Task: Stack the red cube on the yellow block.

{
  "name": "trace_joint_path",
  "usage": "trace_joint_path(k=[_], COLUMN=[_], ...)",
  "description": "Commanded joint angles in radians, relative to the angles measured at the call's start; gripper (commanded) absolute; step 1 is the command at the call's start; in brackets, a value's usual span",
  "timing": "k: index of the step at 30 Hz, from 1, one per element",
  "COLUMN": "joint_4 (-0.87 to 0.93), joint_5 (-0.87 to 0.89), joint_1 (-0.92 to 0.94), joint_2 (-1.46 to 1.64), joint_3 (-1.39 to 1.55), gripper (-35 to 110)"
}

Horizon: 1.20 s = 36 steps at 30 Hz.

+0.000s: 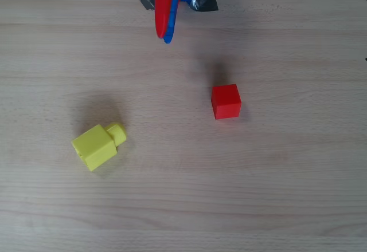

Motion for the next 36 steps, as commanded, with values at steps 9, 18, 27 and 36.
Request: trace_joint_path(k=[9,18,27,36], joint_4=[-0.166,-0.367,-0.411,-0.426], joint_5=[-0.083,-0.038,-0.063,-0.031], joint_1=[-0.170,-0.262,-0.258,-0.334], joint_2=[-0.618,-0.945,-1.238,-1.439], joint_3=[-0.371,-0.341,-0.549,-0.704], gripper=[33,35,37,36])
